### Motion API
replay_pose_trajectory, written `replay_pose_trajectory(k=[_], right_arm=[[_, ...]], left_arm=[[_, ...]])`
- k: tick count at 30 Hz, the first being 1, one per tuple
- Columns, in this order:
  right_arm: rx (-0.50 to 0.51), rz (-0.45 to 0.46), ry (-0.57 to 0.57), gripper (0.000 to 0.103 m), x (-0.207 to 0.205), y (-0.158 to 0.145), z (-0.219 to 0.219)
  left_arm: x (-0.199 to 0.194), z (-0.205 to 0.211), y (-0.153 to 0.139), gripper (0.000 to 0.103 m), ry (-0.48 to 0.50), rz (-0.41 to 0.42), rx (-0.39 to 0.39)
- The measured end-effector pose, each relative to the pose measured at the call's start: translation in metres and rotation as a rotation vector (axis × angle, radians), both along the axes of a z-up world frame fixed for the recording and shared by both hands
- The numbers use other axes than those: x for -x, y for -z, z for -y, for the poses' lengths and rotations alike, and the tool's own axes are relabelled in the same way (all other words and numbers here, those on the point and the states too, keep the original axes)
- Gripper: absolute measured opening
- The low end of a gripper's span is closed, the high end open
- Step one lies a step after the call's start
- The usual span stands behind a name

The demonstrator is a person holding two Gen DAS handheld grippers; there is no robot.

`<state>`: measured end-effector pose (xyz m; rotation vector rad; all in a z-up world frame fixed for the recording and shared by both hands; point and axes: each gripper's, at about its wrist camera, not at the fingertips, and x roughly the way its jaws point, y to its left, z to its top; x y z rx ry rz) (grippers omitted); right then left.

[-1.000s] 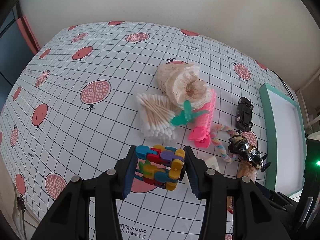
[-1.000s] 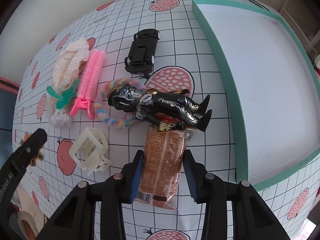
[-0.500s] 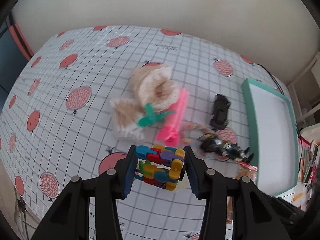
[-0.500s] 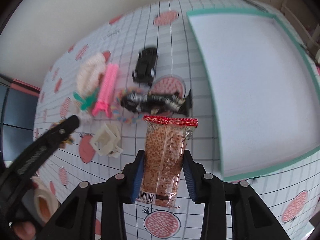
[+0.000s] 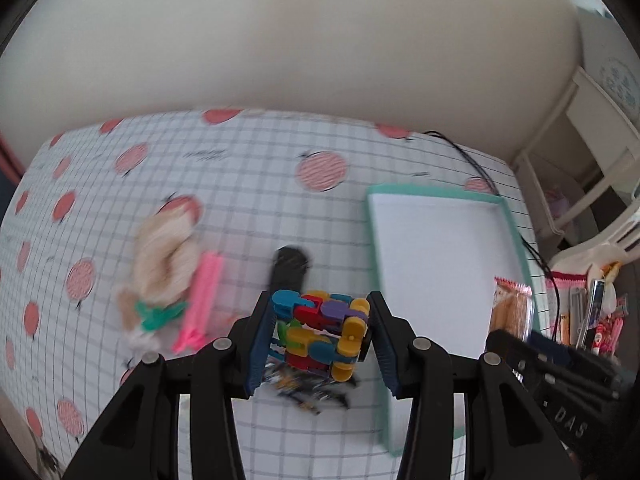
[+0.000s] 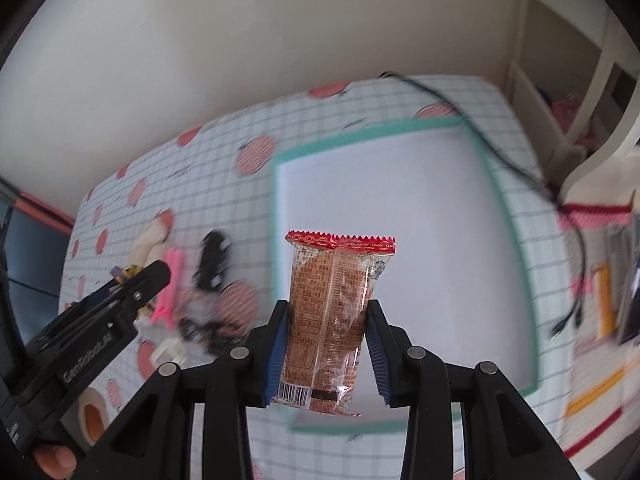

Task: Organize objects
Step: 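Carry both items over the tray and open both tools to release them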

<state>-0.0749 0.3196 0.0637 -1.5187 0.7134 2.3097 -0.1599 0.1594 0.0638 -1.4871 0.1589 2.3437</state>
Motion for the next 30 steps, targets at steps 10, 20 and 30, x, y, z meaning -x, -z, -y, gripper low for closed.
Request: replay_pose_trajectory(k=[10,20,30], right_arm=[[-0.069,-0.004,0.033,0.039,0.029,0.009,-0.066],[-0.095,0.032,0.039,0.039,0.055,0.043,-0.101],[-0.111,0.08,0.026,0.039,0.067,0.075,-0.115]], left_arm=[[0.017,-0.074,0.005,0.048,0.112,0.0,-0.043],[0.033,-0.102,0.042,0.048,0.146,0.029,-0.021],[0.039,-0.095,0.067,0.048,0.114,0.03,-0.006]])
